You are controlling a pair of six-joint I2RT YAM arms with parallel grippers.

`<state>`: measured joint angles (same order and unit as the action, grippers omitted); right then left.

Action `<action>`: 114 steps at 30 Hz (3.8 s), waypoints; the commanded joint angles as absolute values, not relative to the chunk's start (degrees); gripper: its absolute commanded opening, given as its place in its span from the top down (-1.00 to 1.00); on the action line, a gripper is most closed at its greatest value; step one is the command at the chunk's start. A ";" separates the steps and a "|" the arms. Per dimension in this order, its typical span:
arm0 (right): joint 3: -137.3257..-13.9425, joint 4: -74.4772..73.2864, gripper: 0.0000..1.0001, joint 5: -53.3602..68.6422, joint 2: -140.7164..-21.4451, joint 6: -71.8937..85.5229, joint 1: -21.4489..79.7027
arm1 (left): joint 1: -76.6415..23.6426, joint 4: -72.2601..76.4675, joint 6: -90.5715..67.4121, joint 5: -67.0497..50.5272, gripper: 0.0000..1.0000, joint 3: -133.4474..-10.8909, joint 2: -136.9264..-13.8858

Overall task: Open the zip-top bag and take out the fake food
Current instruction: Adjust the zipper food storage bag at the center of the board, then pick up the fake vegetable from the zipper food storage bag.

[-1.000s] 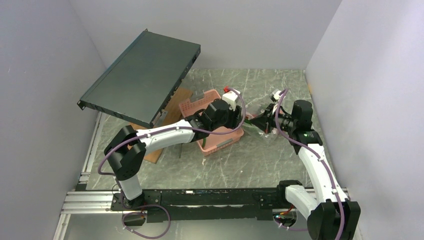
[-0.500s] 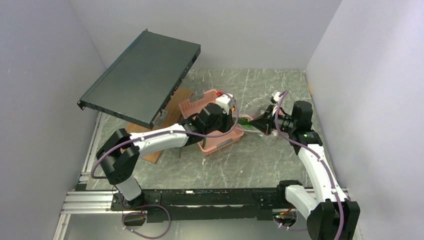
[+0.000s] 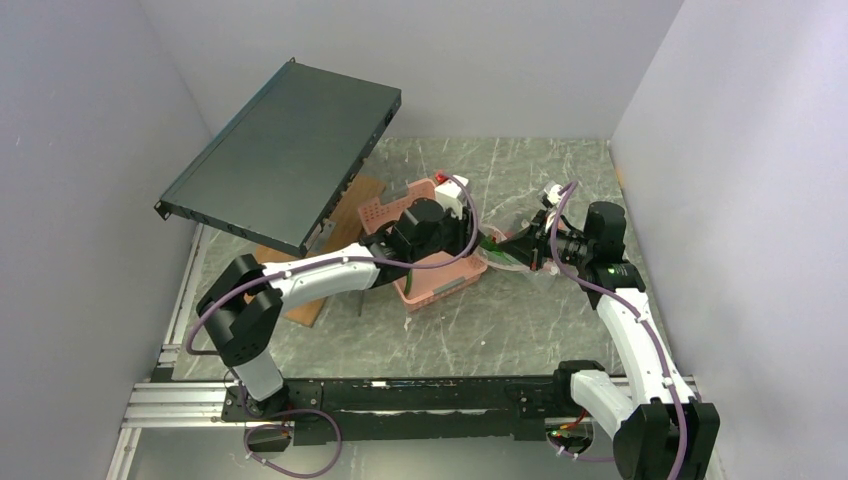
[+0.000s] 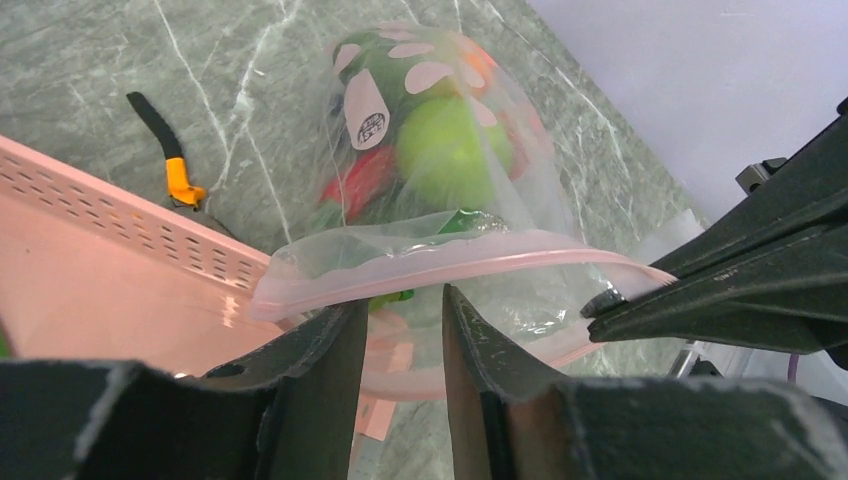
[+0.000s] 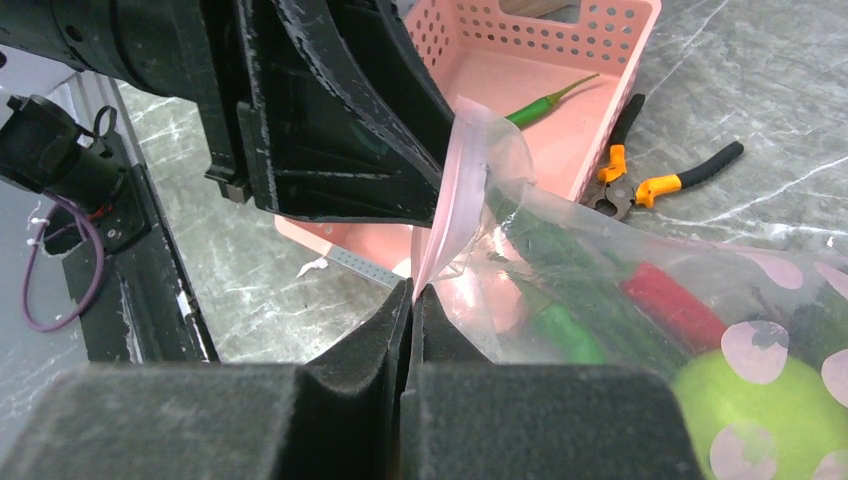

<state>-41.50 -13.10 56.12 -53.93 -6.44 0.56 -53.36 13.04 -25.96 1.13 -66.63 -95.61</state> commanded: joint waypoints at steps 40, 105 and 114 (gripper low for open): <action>-44.62 -20.55 1.00 54.17 -51.48 -17.91 -1.23 | -50.84 10.51 -29.07 -2.19 0.70 -67.59 -97.70; -40.27 -51.54 -0.15 32.71 -45.97 -48.51 4.66 | -73.32 39.65 -21.89 16.55 0.15 -55.29 -104.23; -38.58 -44.44 0.78 26.78 -46.59 -42.97 7.02 | -72.84 44.44 -22.92 18.23 0.20 -55.00 -105.61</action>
